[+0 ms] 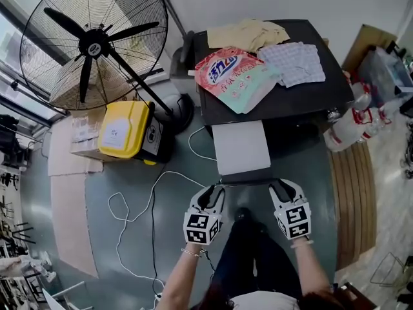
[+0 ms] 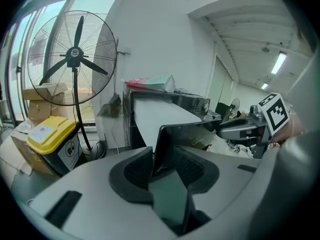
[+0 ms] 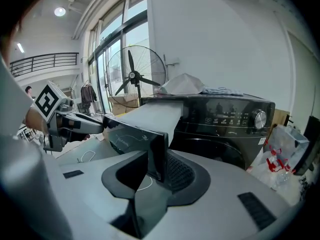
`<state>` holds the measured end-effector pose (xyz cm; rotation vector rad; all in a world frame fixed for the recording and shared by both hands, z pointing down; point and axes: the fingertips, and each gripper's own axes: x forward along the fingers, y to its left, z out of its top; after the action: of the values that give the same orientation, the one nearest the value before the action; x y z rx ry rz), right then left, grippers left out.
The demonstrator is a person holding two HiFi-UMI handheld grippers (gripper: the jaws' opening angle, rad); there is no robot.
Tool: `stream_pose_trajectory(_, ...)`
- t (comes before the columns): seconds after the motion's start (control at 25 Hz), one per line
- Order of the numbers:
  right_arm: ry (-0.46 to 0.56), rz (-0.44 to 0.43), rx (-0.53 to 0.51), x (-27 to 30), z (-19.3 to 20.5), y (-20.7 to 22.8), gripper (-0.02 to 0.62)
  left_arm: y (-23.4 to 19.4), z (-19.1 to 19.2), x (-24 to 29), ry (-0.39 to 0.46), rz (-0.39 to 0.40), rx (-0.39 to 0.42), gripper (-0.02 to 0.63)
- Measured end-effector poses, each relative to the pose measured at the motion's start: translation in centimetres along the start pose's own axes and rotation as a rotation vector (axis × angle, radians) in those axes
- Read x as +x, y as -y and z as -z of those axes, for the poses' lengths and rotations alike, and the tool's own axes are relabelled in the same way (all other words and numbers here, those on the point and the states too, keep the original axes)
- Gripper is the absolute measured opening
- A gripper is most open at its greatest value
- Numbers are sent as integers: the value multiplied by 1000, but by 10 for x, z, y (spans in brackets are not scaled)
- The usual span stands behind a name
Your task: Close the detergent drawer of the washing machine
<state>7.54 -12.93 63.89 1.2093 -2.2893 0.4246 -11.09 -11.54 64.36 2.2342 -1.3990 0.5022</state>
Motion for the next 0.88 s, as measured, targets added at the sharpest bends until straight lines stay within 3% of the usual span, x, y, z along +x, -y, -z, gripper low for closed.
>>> stream_pose_trajectory(0.44, -13, 35, 17, 7, 4, -1, 129, 3, -1, 7, 8, -33, 39, 120)
stream_pose_trajectory(0.88, 0, 58, 56, 5, 0, -2, 121, 2, -2, 6, 15, -47, 28, 115)
